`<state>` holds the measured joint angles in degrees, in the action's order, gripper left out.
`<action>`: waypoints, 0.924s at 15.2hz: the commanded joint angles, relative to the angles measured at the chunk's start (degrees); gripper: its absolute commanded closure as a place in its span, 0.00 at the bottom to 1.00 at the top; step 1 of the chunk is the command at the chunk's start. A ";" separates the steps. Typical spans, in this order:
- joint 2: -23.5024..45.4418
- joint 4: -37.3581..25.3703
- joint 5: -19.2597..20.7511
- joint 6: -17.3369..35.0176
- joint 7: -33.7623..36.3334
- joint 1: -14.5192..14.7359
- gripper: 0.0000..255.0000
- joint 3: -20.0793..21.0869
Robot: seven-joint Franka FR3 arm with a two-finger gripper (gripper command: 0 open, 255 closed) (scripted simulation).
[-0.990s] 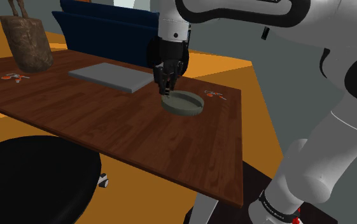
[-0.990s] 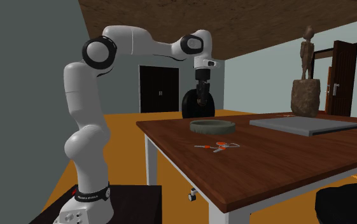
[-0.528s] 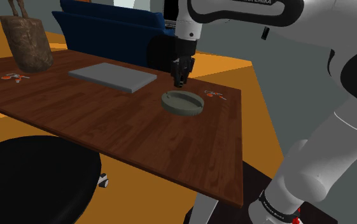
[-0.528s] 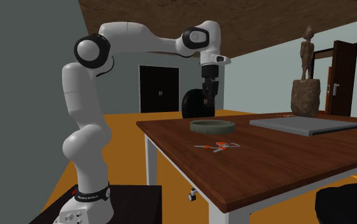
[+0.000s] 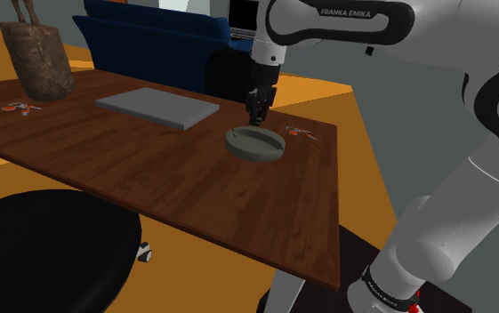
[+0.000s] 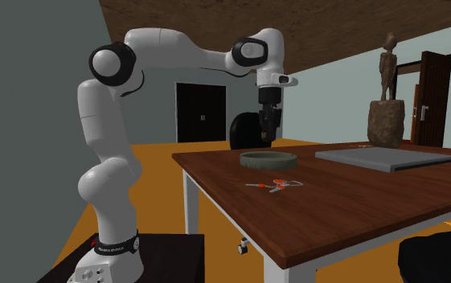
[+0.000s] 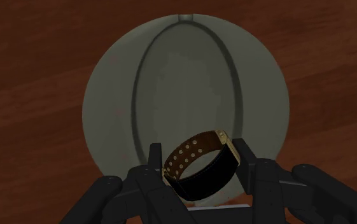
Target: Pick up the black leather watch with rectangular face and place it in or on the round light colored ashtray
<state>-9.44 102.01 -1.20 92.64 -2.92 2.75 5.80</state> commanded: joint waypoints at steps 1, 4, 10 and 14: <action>-0.35 1.89 -0.02 1.56 -0.18 -0.05 1.00 -0.08; -0.68 4.57 -0.06 3.91 -0.21 -0.03 1.00 -0.07; -0.94 7.70 -0.10 6.79 -0.25 -0.02 1.00 -0.05; -0.94 7.70 -0.10 6.79 -0.25 -0.02 1.00 -0.05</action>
<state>-10.37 109.70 -1.30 99.41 -3.17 2.73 5.75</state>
